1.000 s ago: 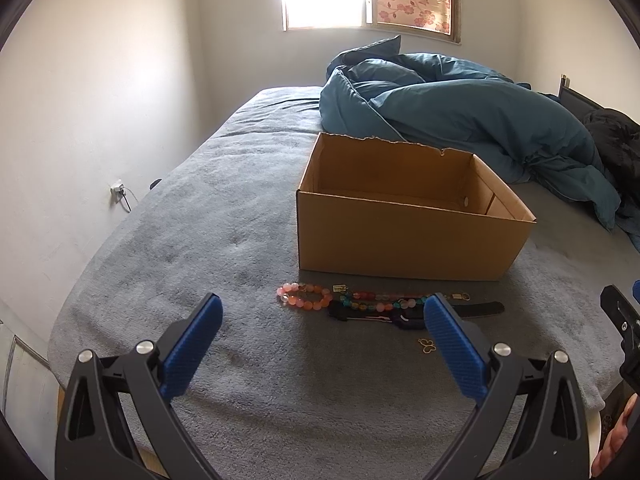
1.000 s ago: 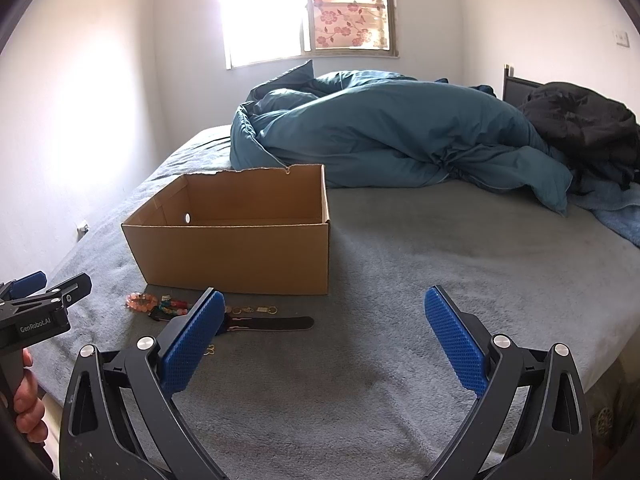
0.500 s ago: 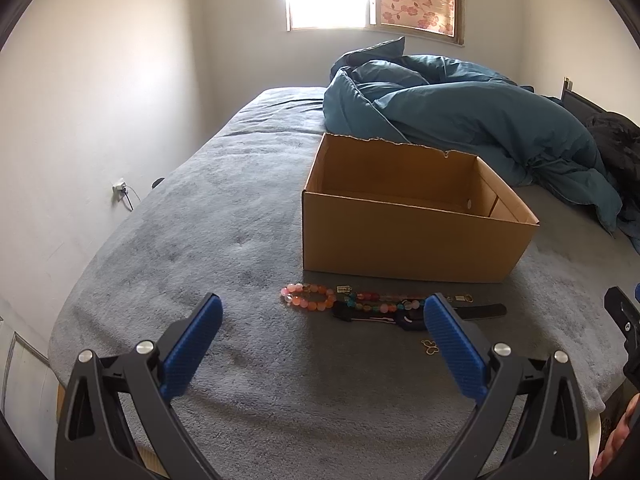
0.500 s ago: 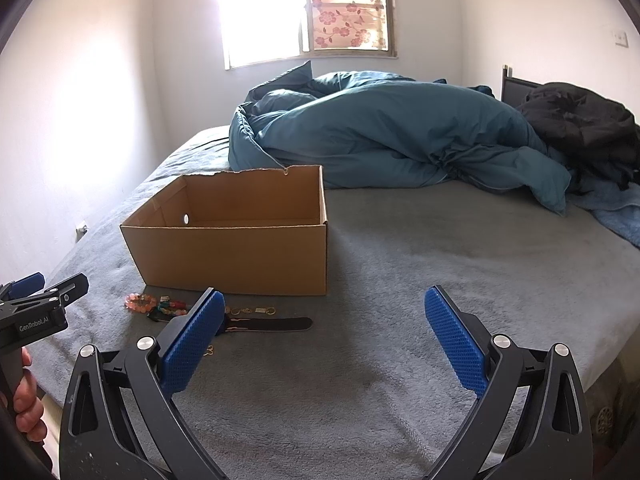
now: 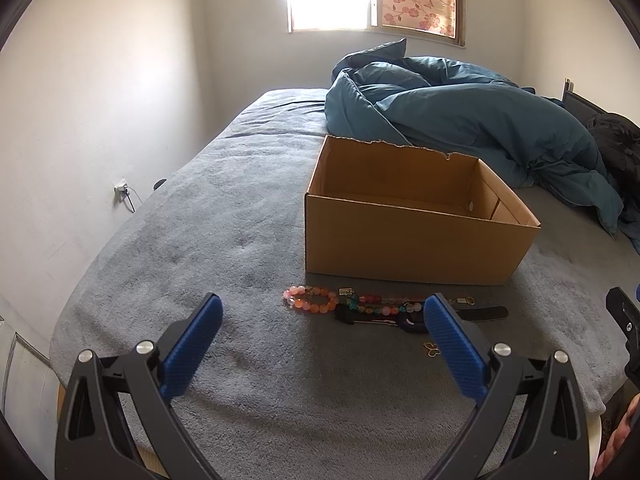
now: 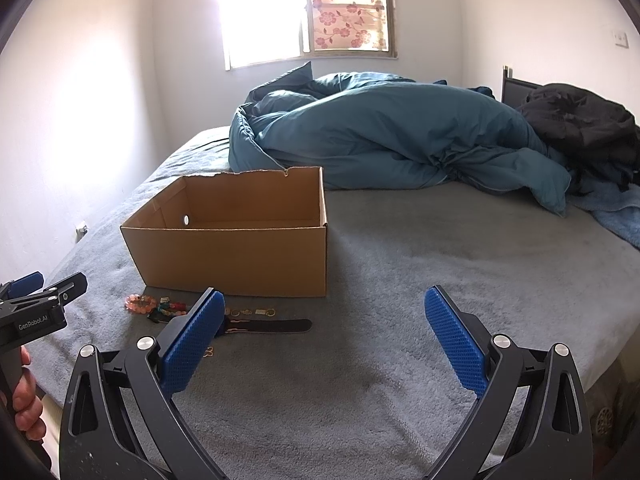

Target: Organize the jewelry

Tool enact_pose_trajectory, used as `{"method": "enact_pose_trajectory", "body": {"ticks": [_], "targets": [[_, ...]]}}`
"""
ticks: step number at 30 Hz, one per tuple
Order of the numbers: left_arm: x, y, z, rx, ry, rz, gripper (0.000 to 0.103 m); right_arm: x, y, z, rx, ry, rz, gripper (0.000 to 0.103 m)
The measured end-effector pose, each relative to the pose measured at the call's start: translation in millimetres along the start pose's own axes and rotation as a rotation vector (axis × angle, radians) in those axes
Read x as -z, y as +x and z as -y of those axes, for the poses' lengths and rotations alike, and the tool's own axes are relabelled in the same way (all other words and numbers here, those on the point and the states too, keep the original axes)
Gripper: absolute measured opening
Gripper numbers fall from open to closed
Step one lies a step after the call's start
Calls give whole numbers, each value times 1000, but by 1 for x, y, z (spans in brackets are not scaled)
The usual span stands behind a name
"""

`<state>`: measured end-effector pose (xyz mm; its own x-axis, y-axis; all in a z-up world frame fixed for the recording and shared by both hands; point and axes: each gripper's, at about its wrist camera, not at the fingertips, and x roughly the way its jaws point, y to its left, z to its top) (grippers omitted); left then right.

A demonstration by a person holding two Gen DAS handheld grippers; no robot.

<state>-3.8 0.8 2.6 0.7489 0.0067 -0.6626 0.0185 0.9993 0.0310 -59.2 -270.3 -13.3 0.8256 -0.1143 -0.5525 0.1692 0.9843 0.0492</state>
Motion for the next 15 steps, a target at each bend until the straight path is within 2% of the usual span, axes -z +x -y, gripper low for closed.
{"method": "enact_pose_trajectory", "body": {"ticks": [15], "targets": [[1, 2, -12, -35, -30, 7, 99, 0, 0, 0, 0, 9, -1, 96]]}}
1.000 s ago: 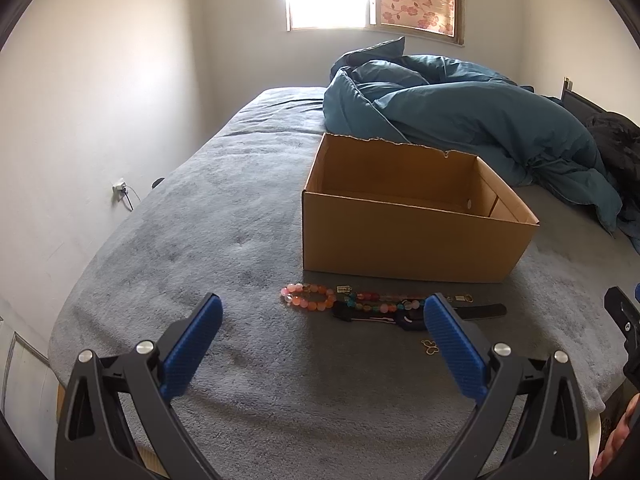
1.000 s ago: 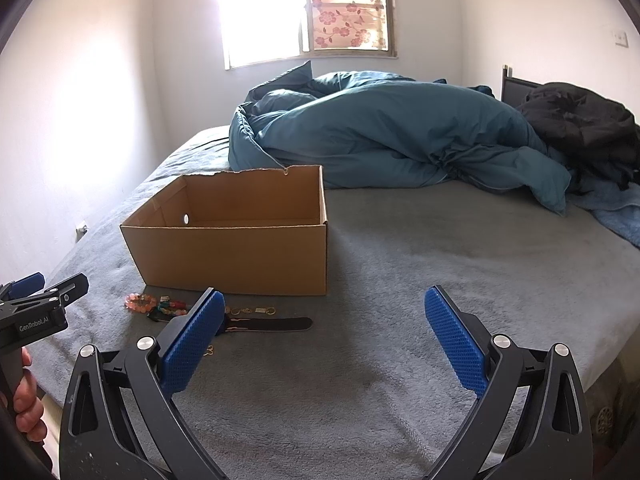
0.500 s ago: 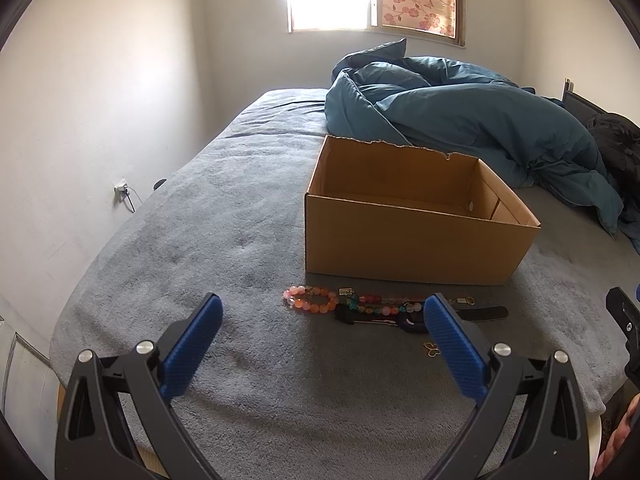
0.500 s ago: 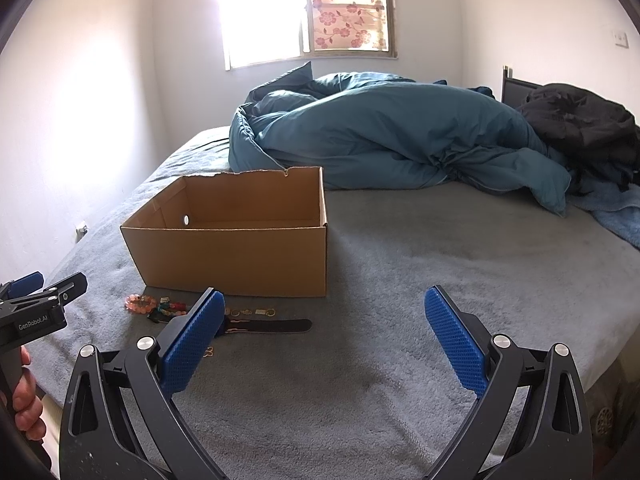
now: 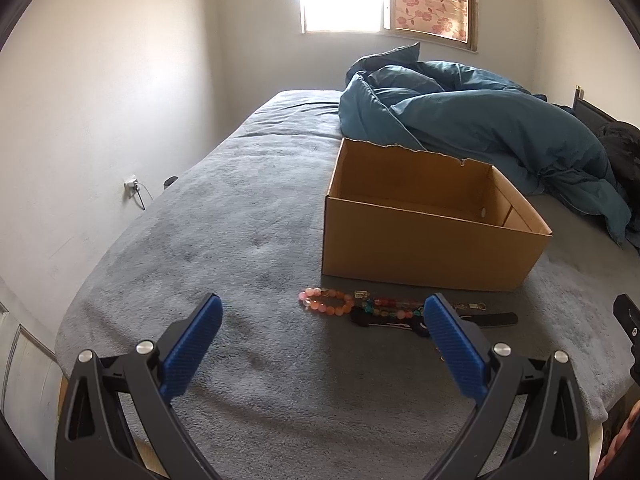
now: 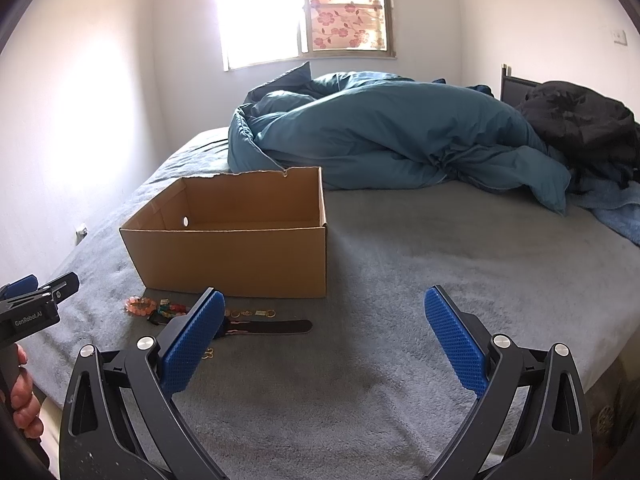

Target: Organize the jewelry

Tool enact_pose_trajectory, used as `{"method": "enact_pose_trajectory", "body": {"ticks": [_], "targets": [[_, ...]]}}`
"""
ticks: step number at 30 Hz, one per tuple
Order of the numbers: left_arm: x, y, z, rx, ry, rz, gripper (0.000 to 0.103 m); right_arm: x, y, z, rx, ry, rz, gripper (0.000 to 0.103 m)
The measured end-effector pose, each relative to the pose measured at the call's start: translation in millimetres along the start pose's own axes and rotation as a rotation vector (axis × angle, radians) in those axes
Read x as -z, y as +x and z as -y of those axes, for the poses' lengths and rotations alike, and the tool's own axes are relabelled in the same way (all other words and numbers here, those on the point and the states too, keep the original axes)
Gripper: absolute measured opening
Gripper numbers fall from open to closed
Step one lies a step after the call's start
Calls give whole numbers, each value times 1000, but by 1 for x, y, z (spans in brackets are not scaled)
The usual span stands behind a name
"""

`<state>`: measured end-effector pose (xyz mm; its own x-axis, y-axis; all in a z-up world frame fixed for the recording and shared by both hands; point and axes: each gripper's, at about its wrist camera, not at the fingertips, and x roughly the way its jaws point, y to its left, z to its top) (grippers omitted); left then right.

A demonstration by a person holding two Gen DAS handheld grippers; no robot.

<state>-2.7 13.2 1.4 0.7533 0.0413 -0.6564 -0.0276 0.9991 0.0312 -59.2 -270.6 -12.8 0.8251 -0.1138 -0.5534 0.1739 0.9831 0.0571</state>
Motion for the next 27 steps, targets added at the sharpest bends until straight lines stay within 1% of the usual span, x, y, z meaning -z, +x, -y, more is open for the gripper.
{"method": "enact_pose_trajectory", "body": {"ticks": [15, 27], "targets": [[5, 8, 4, 2, 12, -28, 99, 1, 5, -1, -9, 5, -12, 96], [0, 19, 13, 5, 43, -58, 99, -4, 18, -1, 0, 12, -53, 96]]}}
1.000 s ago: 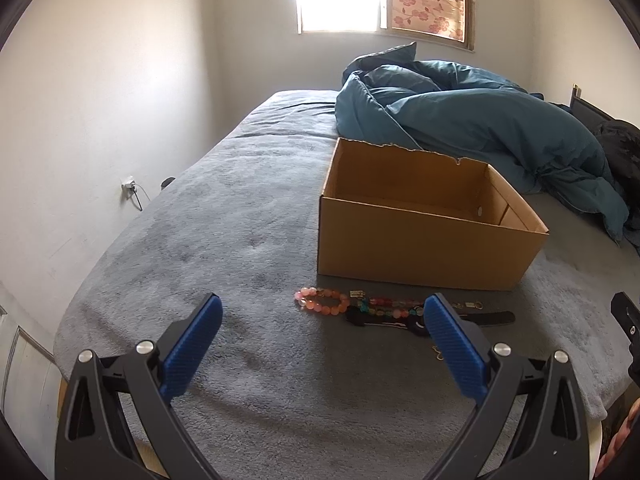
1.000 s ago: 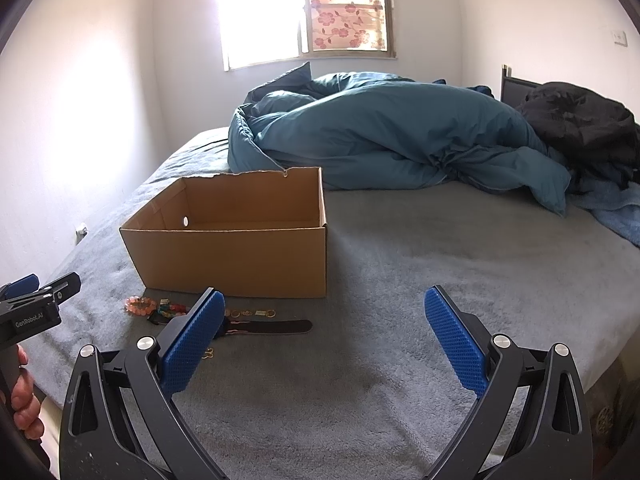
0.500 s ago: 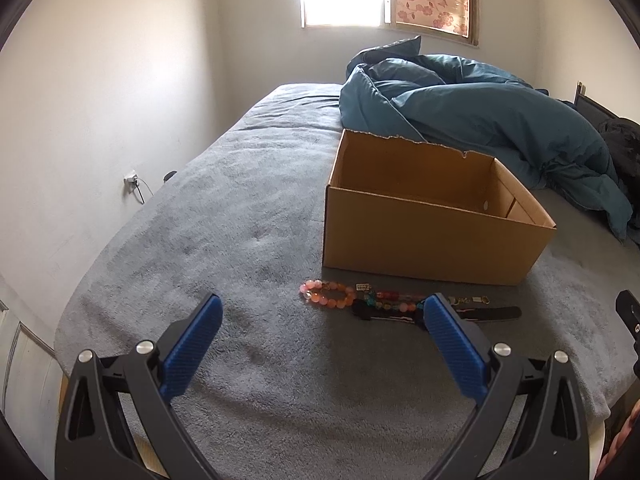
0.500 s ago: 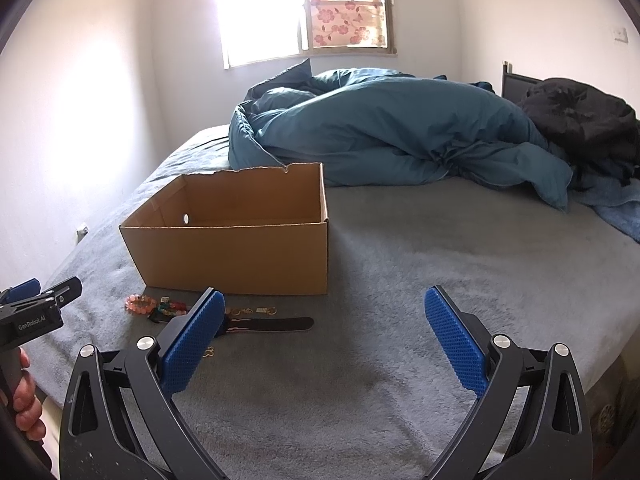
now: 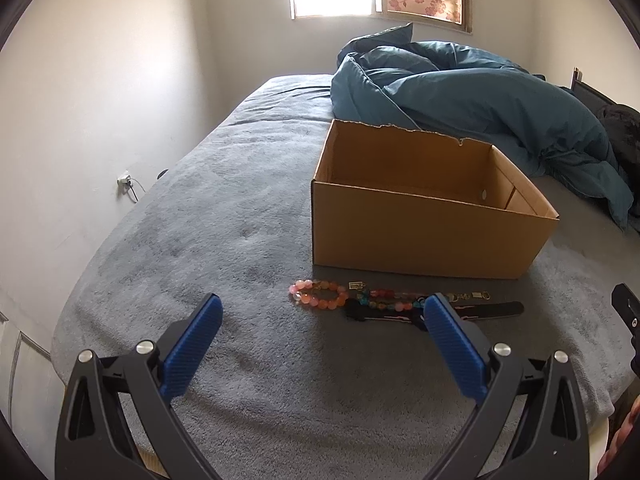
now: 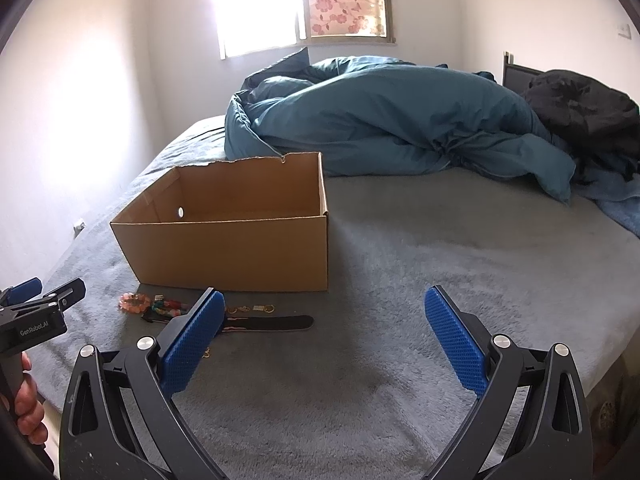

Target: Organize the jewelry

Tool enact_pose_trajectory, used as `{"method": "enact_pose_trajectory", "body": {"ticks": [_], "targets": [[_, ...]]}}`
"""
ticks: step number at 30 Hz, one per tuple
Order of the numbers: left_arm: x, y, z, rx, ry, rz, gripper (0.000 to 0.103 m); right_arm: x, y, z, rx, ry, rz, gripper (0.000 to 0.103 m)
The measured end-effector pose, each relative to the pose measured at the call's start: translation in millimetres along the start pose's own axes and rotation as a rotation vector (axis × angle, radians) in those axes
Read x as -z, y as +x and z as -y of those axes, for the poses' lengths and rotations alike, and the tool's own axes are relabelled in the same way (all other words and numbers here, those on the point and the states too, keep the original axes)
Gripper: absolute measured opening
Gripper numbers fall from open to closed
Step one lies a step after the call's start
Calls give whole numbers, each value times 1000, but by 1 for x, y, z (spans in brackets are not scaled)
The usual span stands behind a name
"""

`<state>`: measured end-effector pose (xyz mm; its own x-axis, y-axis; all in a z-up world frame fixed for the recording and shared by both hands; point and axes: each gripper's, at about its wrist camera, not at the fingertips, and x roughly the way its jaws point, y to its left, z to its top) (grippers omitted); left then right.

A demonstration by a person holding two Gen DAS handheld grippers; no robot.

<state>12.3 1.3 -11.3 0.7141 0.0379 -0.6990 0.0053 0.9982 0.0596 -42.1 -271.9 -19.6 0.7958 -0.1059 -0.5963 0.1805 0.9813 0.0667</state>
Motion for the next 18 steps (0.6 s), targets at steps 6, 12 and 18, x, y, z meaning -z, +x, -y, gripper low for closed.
{"method": "enact_pose_trajectory", "body": {"ticks": [6, 12, 18], "targets": [[-3, 4, 4, -6, 13, -7, 99, -1, 5, 1, -9, 6, -6, 96], [-4, 9, 7, -12, 32, -11, 99, -1, 11, 2, -22, 18, -17, 96], [-1, 19, 9, 15, 60, -9, 99, 2, 24, 0, -39, 23, -43, 96]]}}
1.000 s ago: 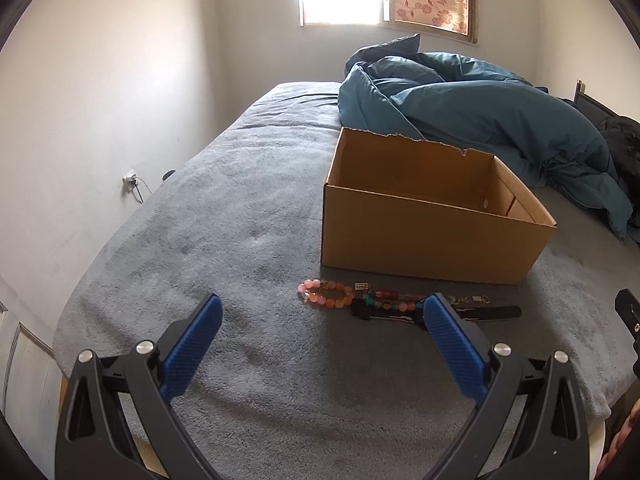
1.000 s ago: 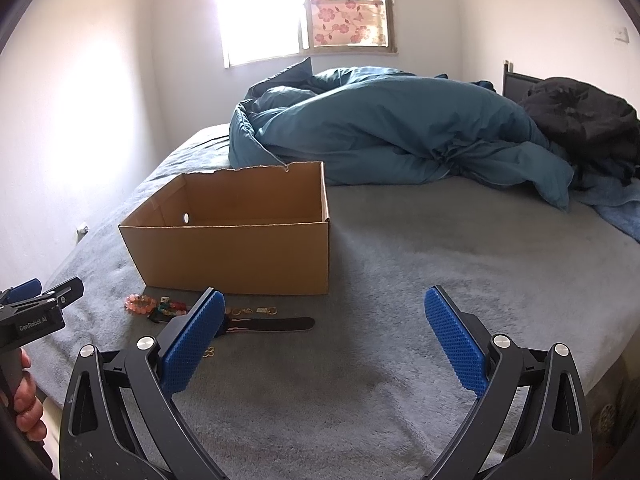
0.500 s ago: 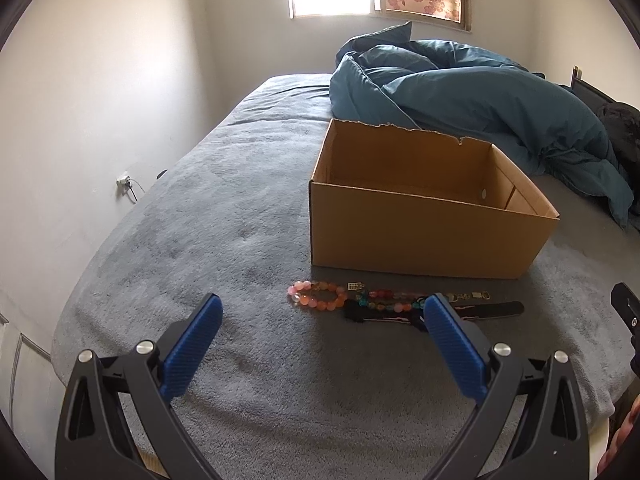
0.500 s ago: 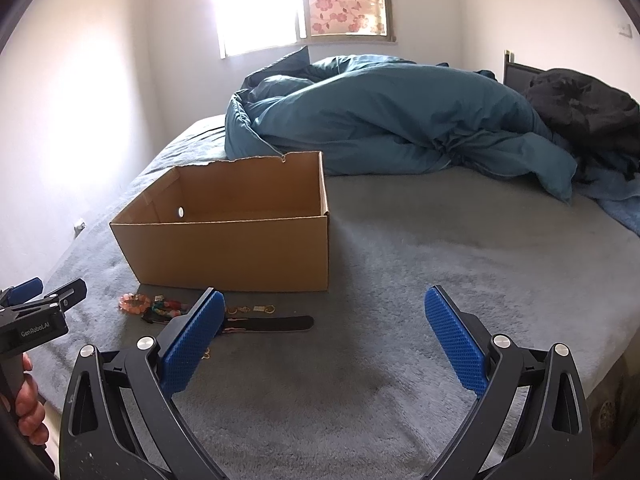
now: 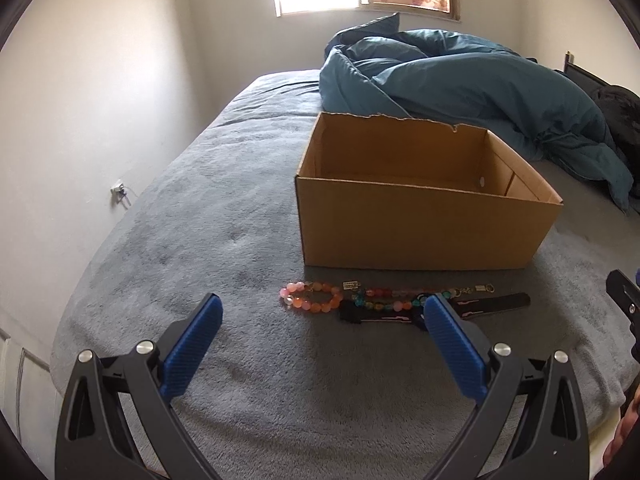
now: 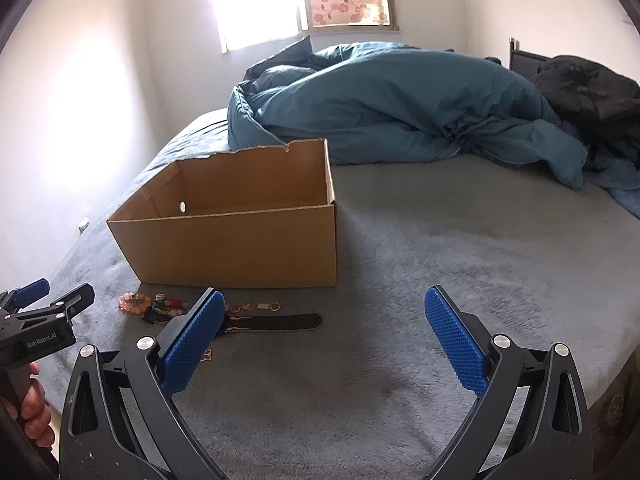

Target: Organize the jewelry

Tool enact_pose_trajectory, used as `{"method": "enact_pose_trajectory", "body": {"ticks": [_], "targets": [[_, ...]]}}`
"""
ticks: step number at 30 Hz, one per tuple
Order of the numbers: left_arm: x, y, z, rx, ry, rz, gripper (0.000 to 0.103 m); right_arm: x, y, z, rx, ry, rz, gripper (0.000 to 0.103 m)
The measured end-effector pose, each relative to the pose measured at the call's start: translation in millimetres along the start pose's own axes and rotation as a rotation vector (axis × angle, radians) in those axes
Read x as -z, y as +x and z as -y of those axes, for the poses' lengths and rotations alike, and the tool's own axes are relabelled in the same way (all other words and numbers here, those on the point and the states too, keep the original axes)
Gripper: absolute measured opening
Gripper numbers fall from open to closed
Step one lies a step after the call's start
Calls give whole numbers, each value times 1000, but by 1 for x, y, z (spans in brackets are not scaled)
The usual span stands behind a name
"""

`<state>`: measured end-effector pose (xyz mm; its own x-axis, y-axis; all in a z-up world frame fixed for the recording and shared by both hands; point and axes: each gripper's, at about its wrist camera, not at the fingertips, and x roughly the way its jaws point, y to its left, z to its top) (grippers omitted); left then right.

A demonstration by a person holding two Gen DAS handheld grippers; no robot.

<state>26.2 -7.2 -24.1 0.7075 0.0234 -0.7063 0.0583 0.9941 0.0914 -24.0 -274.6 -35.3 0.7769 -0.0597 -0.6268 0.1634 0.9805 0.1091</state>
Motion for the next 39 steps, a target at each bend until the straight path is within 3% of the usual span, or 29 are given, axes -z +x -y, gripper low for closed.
{"method": "enact_pose_trajectory", "body": {"ticks": [7, 13, 19, 24, 27, 34, 39], "targets": [[14, 20, -7, 132, 19, 13, 99, 7, 28, 3, -52, 11, -64, 95], [15, 37, -18, 230, -11, 24, 98, 8, 59, 8, -104, 36, -136, 84], [15, 50, -15, 326, 2, 17, 80, 9, 87, 17, -159, 94, -206, 71], [18, 76, -7, 336, 9, -64, 47, 12, 106, 23, -199, 153, -263, 54], [20, 91, -8, 333, -13, -107, 38, 14, 114, 23, -221, 174, -292, 52], [26, 119, -9, 324, -57, -178, 36, 20, 131, 23, -226, 200, -334, 51], [27, 128, -4, 323, -68, -173, 36, 21, 139, 20, -221, 199, -336, 51]]}}
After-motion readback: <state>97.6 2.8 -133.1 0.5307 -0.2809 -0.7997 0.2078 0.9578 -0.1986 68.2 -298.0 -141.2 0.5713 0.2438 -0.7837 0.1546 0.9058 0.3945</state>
